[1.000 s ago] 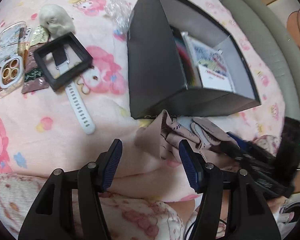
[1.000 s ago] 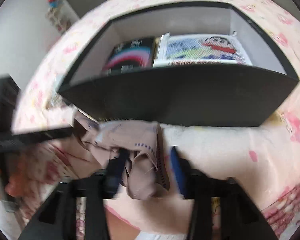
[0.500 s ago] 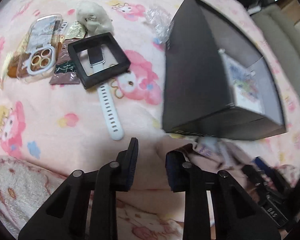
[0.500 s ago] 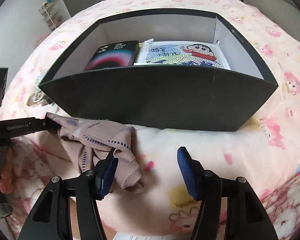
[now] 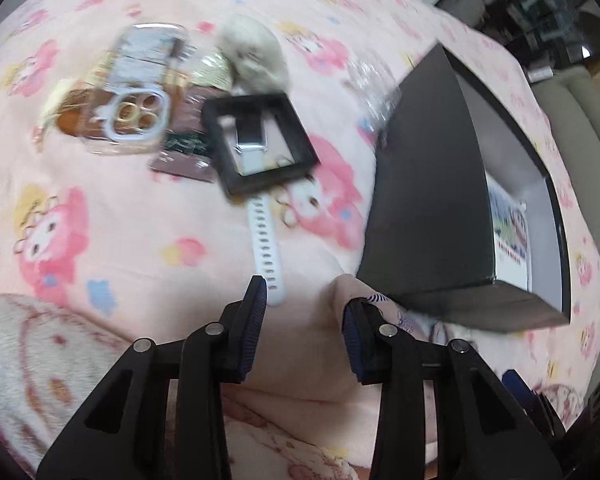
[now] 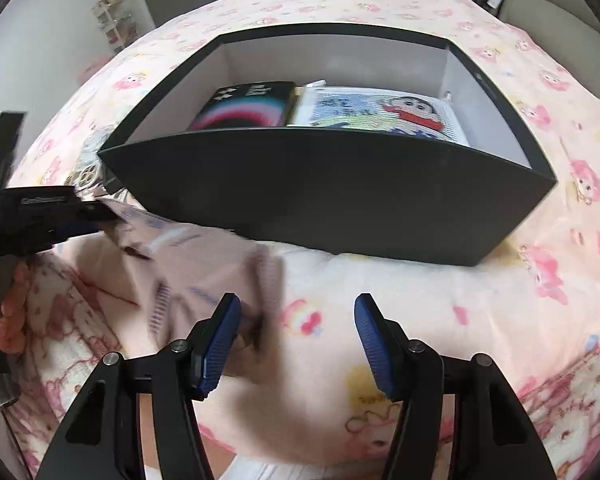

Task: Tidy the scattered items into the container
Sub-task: 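Carry the held beige cloth up over the black box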

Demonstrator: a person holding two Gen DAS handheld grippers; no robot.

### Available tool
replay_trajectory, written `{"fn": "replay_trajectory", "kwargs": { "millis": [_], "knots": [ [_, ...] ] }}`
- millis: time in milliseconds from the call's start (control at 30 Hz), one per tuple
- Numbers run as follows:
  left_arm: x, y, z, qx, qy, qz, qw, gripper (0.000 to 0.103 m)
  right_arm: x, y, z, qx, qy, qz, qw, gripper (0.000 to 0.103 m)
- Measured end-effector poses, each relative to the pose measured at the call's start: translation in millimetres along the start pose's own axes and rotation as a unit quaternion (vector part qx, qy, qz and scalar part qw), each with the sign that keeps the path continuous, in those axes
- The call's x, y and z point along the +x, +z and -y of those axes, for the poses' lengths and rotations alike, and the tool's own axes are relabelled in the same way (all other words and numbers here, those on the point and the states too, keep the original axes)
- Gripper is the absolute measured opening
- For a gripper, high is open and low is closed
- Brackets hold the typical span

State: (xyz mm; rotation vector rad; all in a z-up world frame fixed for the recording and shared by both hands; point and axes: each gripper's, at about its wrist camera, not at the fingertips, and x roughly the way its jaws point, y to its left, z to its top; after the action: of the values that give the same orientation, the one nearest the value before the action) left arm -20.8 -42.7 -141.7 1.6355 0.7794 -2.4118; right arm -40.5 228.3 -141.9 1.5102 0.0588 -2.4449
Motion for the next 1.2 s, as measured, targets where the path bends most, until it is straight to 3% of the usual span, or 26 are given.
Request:
{"fn": "replay_trajectory", "kwargs": {
  "millis": [67,100,167,233,300,367,500,633,667,700,733,833,1000,1200],
  "knots": [
    [-5,-2,-1,0.004,-0.041,-0.001,0.9992,0.037,-11,-1,10,0.02,0.02,0.014,0.999,0.056],
    [-8,-3,-1,0.007,-0.064,0.0,0.9979,0.04,-11,2,14,0.038,0.051,0.017,0.998,0.056],
    [-10,-2,-6,0.014,-0.105,-0.006,0.9944,0.054,-5,7,23,0.076,0.129,0.006,0.989,0.056],
    [-1,1,0,0.015,-0.122,-0.018,0.9923,0.055,9,7,23,0.085,0.146,-0.016,0.985,0.056],
    [3,-5,5,0.018,-0.113,-0.039,0.9926,0.057,25,2,14,0.063,0.11,-0.046,0.991,0.056],
    [19,-5,11,0.026,-0.088,-0.071,0.9932,0.057,37,-5,3,0.045,0.101,-0.074,0.991,0.057],
    [36,-4,21,0.042,-0.039,-0.096,0.9937,0.057,39,-8,-13,0.013,0.083,-0.078,0.993,0.061],
    [34,-4,22,0.043,-0.049,-0.094,0.9934,0.057,37,-9,-15,0.023,0.121,-0.072,0.99,0.061],
    [35,-4,25,0.049,-0.057,-0.097,0.9924,0.053,39,-9,-16,0.027,0.137,-0.07,0.988,0.061],
    [36,-5,28,0.056,-0.059,-0.098,0.9918,0.043,42,-8,-16,0.036,0.15,-0.065,0.986,0.054],
    [35,-8,33,0.072,-0.056,-0.095,0.9912,0.027,45,-8,-16,0.043,0.155,-0.063,0.985,0.032],
    [28,-15,45,0.108,-0.058,-0.081,0.9891,0.014,48,-8,-18,0.054,0.141,-0.054,0.987,0.015],
    [0,-25,54,0.114,-0.106,-0.069,0.9854,0.01,13,-7,-24,0.027,0.144,-0.02,0.989,0.01],
    [-60,-12,90,0.16,-0.15,-0.011,0.9755,0.01,-53,21,-14,0.035,0.183,0.057,0.981,0.01]
  ]
}}
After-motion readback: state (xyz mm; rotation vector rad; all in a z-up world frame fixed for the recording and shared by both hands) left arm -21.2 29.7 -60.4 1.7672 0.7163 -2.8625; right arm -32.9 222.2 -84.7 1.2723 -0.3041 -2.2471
